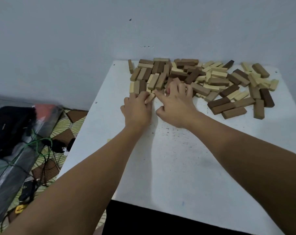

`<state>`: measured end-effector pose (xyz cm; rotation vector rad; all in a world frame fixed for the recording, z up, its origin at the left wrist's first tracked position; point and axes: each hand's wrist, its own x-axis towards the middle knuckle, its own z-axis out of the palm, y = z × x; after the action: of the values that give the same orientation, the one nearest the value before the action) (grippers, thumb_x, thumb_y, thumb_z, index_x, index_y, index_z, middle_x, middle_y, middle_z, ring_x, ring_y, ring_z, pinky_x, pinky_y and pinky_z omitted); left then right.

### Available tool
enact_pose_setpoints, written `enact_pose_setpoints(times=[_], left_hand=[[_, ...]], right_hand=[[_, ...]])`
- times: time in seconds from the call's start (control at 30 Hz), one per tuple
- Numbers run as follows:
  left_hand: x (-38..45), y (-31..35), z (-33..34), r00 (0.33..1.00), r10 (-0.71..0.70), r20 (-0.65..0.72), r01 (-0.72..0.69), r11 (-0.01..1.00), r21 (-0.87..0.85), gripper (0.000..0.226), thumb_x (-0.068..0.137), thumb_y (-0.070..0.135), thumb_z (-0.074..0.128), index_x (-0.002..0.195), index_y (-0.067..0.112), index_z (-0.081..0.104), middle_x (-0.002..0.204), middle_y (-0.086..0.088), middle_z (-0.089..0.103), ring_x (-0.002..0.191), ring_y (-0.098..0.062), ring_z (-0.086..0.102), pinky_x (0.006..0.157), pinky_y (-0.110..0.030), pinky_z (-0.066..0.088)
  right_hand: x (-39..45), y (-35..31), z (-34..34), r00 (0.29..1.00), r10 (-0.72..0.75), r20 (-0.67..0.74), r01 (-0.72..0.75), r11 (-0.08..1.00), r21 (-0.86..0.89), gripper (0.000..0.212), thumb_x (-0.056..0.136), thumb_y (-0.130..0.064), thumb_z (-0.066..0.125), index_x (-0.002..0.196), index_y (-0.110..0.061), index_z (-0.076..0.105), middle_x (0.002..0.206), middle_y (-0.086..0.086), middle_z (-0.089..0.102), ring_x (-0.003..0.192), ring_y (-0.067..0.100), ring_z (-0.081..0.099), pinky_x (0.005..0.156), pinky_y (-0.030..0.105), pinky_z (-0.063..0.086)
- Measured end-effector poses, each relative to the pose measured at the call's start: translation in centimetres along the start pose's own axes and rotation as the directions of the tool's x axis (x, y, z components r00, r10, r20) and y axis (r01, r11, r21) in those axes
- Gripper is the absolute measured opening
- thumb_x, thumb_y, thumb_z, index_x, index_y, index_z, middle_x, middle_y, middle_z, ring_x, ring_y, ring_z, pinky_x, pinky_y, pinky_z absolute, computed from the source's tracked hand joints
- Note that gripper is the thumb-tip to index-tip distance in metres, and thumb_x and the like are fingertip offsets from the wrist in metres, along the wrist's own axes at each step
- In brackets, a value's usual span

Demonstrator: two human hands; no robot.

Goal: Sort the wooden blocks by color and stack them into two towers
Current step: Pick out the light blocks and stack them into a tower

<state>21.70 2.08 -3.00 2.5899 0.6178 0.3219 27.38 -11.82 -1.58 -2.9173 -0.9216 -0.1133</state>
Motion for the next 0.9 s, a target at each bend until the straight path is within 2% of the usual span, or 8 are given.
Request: enact_pose_setpoints(times=[0.1,0.2,0.33,0.43,0.57,0.73,0.9], left_hand=[[0.3,0.1,-0.5,0.998,0.015,0.054,-0.021,0.992,0.126,0.043,0.104,0.037,0.05,0.147,0.043,0.052,0.127,-0.006,0.053,0.12,-0.032,0.044,0.095,-0.04,0.029],[0.4,0.4,-1.0,0.995,0.007,0.096,-0.03,0.971,0.238,0.045,0.103,0.04,0.047,0.147,0.046,0.049,0.126,-0.009,0.047,0.118,-0.033,0.04,0.098,-0.042,0.028],[-0.3,0.5,-1.8,0.995,0.031,0.099,-0.054,0.968,0.245,0.033,0.101,0.05,0.054,0.131,0.045,0.065,0.124,-0.006,0.044,0.119,-0.033,0.038,0.099,-0.041,0.027],[-1.3,0.4,-2.1,0.996,0.046,0.079,-0.059,0.983,0.172,0.03,0.096,0.058,0.061,0.116,0.04,0.073,0.124,-0.003,0.044,0.118,-0.032,0.037,0.095,-0.038,0.024],[-2.9,0.7,-2.3,0.996,0.031,0.08,-0.047,0.977,0.208,0.039,0.1,0.06,0.054,0.133,0.041,0.064,0.128,-0.005,0.043,0.121,-0.032,0.035,0.099,-0.04,0.025],[-3.9,0.8,-2.9,0.994,0.03,0.107,-0.053,0.975,0.216,0.033,0.098,0.063,0.056,0.115,0.041,0.074,0.125,-0.001,0.043,0.122,-0.031,0.033,0.101,-0.04,0.024],[-6.7,0.8,-3.0,0.988,0.106,0.116,-0.127,0.972,0.196,0.031,0.098,0.058,0.058,0.113,0.037,0.075,0.111,0.006,0.045,0.117,-0.028,0.037,0.093,-0.037,0.025]], right_hand=[[0.1,0.4,-0.3,1.0,-0.011,0.019,0.01,1.0,0.002,0.065,0.087,-0.046,0.04,0.152,-0.039,0.041,0.123,0.009,0.038,0.124,0.034,0.033,0.11,0.054,0.02],[-0.1,0.6,-0.8,0.999,-0.046,0.005,0.046,0.999,-0.029,0.06,0.084,-0.043,0.044,0.143,-0.036,0.049,0.125,0.01,0.039,0.127,0.034,0.033,0.113,0.056,0.018],[-0.4,1.1,-1.6,0.993,-0.119,-0.025,0.118,0.991,-0.06,0.041,0.081,-0.037,0.055,0.121,-0.028,0.058,0.124,0.01,0.04,0.121,0.033,0.036,0.118,0.059,0.011],[-1.0,1.6,-1.3,0.976,-0.191,-0.107,0.179,0.977,-0.115,0.032,0.081,-0.034,0.061,0.111,-0.024,0.064,0.119,0.011,0.045,0.116,0.035,0.042,0.118,0.061,0.015],[-1.9,1.2,-1.1,0.984,-0.151,-0.092,0.138,0.982,-0.127,0.035,0.087,-0.035,0.058,0.119,-0.026,0.067,0.12,0.008,0.044,0.122,0.033,0.04,0.114,0.056,0.011],[-4.6,1.1,-0.7,0.98,-0.112,-0.165,0.092,0.988,-0.122,0.027,0.089,-0.034,0.057,0.11,-0.029,0.073,0.113,0.003,0.046,0.111,0.029,0.044,0.103,0.048,0.02],[-9.2,1.7,0.3,0.959,-0.012,-0.283,0.015,1.0,0.009,0.02,0.088,-0.034,0.065,0.104,-0.031,0.076,0.109,0.001,0.049,0.101,0.025,0.043,0.096,0.045,0.024]])
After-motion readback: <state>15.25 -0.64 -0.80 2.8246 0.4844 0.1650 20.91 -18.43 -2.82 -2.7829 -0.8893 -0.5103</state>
